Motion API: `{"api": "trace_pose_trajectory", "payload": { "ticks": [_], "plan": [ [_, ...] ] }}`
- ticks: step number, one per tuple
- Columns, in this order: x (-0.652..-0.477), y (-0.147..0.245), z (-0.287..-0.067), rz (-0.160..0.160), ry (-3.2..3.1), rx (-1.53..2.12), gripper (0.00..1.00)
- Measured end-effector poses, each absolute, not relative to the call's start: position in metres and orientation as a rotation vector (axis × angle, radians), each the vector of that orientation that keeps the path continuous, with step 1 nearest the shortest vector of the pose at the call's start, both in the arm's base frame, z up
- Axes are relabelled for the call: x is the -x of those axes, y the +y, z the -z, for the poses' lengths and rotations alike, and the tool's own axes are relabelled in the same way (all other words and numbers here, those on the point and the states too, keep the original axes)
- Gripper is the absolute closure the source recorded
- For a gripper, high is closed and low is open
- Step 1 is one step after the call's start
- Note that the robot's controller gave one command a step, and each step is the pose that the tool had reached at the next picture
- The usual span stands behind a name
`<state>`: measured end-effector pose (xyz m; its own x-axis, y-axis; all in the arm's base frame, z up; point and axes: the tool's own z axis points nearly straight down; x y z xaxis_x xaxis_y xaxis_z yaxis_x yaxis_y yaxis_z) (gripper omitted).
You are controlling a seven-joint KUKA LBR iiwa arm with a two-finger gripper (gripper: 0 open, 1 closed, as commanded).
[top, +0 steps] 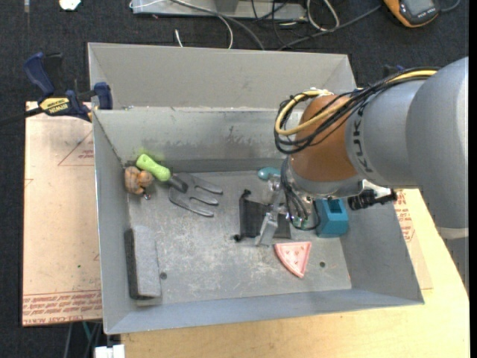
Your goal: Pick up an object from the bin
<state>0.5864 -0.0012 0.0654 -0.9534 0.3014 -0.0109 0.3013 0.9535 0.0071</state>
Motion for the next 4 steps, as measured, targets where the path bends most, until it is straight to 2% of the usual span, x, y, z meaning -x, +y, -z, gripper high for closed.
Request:
{"api": "trace_pose_trajectory", "payload": {
  "ticks": [1,2,4],
  "plan": [
    [-0.582,0.008,-0.071,-0.016,3.08,-0.502,1.0],
    [-0.582,0.008,-0.071,-0.016,3.08,-0.502,1.0],
    [-0.582,0.008,-0.155,-0.016,3.08,-0.5,1.0]
  ]
}}
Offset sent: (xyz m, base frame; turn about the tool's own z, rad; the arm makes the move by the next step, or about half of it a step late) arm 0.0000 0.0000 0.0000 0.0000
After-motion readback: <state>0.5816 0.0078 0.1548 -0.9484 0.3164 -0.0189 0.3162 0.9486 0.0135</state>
